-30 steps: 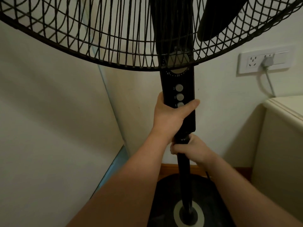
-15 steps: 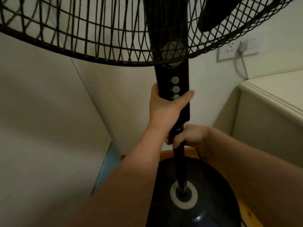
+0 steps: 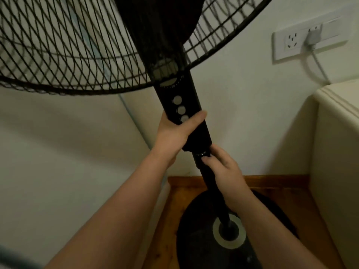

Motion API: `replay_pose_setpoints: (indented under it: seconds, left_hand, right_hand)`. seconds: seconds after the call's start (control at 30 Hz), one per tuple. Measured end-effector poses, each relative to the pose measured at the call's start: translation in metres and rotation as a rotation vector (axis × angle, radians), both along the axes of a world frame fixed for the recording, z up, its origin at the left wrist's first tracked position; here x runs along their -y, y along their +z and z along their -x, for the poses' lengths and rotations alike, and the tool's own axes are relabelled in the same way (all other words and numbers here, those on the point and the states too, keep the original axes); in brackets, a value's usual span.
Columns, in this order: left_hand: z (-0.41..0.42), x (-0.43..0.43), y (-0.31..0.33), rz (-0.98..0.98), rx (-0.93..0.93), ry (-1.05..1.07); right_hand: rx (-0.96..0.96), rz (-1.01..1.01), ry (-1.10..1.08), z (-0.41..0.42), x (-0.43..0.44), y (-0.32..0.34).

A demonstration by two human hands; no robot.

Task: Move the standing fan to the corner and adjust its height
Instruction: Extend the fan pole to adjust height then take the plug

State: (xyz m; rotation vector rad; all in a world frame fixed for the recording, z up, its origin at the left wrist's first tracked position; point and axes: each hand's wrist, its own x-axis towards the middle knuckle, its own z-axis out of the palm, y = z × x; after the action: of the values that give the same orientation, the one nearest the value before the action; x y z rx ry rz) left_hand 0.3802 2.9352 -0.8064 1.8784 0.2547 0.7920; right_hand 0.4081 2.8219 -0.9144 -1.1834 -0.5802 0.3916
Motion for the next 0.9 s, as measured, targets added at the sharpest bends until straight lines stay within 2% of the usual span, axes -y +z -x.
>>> replay_pose_setpoints:
  seconds: [0.07, 0.3, 0.43, 0.6, 0.77, 0.9]
  left_hand:
    - [0.007, 0.003, -0.002, 0.017, -0.059, 0.013]
    - [0.019, 0.007, -0.058, 0.077, -0.16, 0.0]
    - [0.013, 0.004, -0.063, 0.059, -0.126, 0.003]
    - [0.009, -0.001, -0.075, 0.067, -0.04, -0.042]
    - [-0.003, 0.0, -0.087, 0.111, 0.092, -0.059]
    - [-0.009, -0.005, -0.089, 0.169, 0.083, -0.083]
  right_hand:
    - [-0.049, -0.036, 0.015, -0.002, 0.009, 0.008]
    - [0.05, 0.057, 0.039, -0.024, 0.015, 0.012]
    - [0.044, 0.079, -0.022, -0.016, 0.011, 0.01]
    - [0.175, 0.185, -0.144, -0.013, 0.005, 0.011]
    - [0.23, 0.264, -0.166, -0.017, 0.005, 0.01]
    - [0.231, 0.287, -0.167, -0.015, 0.007, 0.015]
